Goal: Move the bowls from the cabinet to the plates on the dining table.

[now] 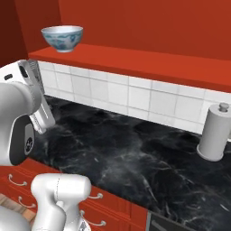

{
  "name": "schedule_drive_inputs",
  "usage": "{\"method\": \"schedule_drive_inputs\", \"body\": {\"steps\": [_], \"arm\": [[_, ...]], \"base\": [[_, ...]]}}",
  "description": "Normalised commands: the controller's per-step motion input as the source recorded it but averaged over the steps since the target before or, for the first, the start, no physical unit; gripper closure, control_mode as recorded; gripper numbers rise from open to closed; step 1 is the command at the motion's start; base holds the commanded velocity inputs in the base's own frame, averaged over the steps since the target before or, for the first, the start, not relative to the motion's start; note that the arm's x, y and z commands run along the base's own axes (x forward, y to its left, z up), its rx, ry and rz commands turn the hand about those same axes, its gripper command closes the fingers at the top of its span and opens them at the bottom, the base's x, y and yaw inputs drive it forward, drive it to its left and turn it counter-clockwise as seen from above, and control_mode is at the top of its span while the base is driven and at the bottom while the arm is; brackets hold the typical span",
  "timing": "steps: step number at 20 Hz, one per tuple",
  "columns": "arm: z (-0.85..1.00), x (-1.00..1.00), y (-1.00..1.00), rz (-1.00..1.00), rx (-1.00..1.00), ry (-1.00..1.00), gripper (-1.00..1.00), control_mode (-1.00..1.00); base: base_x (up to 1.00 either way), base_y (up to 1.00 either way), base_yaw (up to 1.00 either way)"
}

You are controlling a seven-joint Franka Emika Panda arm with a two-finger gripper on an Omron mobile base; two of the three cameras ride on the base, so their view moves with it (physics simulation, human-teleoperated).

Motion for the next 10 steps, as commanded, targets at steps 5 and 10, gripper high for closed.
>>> {"method": "schedule_drive_inputs", "body": {"steps": [5, 10], "arm": [[0.00, 0.00, 0.00, 0.00, 0.00, 0.00, -1.00, 1.00], [0.00, 0.00, 0.00, 0.00, 0.00, 0.00, -1.00, 1.00]], "base": [[0.48, -0.06, 0.26], [0.24, 0.00, 0.05]]}}
